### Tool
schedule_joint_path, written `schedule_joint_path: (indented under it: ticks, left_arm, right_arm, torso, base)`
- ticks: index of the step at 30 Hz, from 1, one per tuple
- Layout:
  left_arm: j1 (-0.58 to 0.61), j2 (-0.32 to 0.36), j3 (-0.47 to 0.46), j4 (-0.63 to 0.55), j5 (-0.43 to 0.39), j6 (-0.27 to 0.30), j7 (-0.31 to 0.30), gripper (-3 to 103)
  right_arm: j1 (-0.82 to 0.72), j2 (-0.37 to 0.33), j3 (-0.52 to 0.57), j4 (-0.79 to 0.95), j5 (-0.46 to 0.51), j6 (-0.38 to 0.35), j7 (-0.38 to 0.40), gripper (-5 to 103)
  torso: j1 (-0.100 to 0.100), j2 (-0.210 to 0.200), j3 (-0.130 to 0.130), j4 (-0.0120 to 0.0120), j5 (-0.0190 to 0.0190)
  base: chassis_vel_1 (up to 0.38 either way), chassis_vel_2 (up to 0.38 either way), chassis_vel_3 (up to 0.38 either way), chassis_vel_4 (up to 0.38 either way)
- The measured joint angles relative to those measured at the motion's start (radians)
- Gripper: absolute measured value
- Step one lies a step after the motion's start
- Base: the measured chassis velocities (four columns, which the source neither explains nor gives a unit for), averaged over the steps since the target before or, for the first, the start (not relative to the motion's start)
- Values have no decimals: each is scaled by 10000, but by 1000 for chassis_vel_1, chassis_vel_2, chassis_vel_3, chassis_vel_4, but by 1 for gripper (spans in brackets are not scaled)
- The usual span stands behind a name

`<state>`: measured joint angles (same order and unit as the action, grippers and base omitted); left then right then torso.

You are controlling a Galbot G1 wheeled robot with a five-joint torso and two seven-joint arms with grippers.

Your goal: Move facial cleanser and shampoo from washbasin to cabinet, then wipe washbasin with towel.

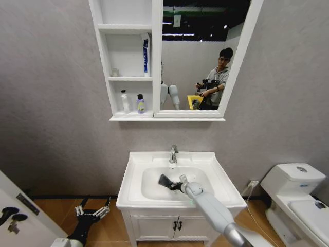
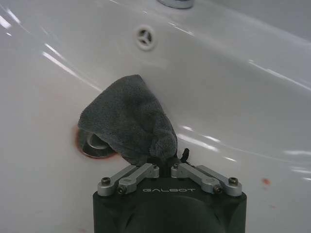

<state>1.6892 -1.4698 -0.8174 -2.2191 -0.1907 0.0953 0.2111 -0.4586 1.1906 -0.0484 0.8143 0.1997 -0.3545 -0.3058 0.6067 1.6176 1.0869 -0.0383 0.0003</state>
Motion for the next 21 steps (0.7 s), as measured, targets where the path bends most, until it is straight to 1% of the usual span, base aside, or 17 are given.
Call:
schedule_joint_path:
  ticks: [1, 3, 4, 5, 6, 7, 8, 9, 12, 14, 15, 16, 18, 19, 20, 21]
  left_arm:
    - [0, 0, 0, 0, 0, 0, 0, 100]
    - [-1, 0, 6, 0, -1, 0, 2, 100]
    - [-1, 0, 6, 0, -1, 0, 2, 100]
    - [0, 0, 2, 0, 0, 0, 0, 100]
    - [0, 0, 2, 0, 0, 0, 0, 100]
    - [0, 0, 2, 1, -1, 0, 0, 100]
    - [0, 0, 2, 1, -1, 0, 0, 100]
    - [0, 0, 2, 0, -1, 0, 0, 100]
    - [1, 0, 1, 1, -1, 0, 0, 100]
    - [1, 0, 0, 1, 0, 0, 0, 100]
    - [1, 0, 0, 1, 0, 0, 0, 100]
    - [1, 0, 1, 0, 0, 0, 0, 100]
    - [0, 0, 4, 0, 0, 0, 1, 100]
    - [0, 0, 4, 0, 0, 0, 1, 100]
    - [1, 0, 3, 0, 0, 0, 0, 100]
    - [1, 0, 4, 0, 0, 0, 0, 100]
  right_arm:
    - [0, 0, 0, 0, 0, 0, 0, 5]
    - [12, -595, 247, -71, -751, 434, -56, 5]
    - [12, -595, 247, -71, -751, 434, -56, 5]
    - [-27, -1115, 310, 35, -1168, 752, -75, 5]
    - [-47, -1388, 362, 94, -1419, 895, -101, 5]
    - [-79, -1532, 452, 98, -1747, 1048, -120, 5]
    - [-79, -1532, 452, 98, -1747, 1048, -120, 5]
    - [-102, -1593, 535, 99, -1983, 1148, -144, 5]
    - [-193, -1637, 649, 146, -2060, 1183, -142, 5]
    - [-267, -1487, 672, 198, -1746, 1080, -56, 5]
    - [-267, -1487, 672, 198, -1746, 1080, -56, 5]
    - [-297, -1352, 612, 205, -1354, 954, -36, 5]
    - [-341, -939, 400, 180, -325, 600, 35, 5]
    - [-341, -939, 400, 180, -325, 600, 35, 5]
    - [-366, -671, 279, 162, 307, 437, 77, 5]
    - [-380, -382, 171, 163, 917, 281, 114, 5]
  torso:
    - [0, 0, 0, 0, 0]
    - [-1, 0, -1, 2, -1]
    - [-1, 0, -1, 2, -1]
    - [0, 1, -1, 4, 4]
    - [-1, 2, -3, 7, -4]
    - [-3, 4, -3, 9, 1]
    - [-3, 4, -3, 9, 1]
    - [-3, 4, -2, 10, 6]
    - [-3, 4, -3, 10, -4]
    - [-1, 4, -3, -12, -14]
    - [-1, 4, -3, -12, -14]
    - [-1, 4, -2, -18, -15]
    - [1, 1, 0, -21, -9]
    - [1, 1, 0, -21, -9]
    - [2, 0, 2, -12, -4]
    - [3, 0, 2, -13, -4]
  base:
    - [0, 0, 0, 0]
    - [0, 0, 0, 0]
    - [0, 0, 0, 0]
    - [0, 0, 0, 0]
    - [0, 0, 0, 0]
    - [0, 0, 0, 0]
    - [0, 0, 0, 0]
    - [0, 0, 0, 0]
    - [0, 0, 0, 0]
    - [0, 0, 0, 0]
    - [0, 0, 0, 0]
    - [0, 0, 0, 0]
    - [0, 0, 0, 0]
    - [0, 0, 0, 0]
    - [0, 0, 0, 0]
    - [0, 0, 0, 0]
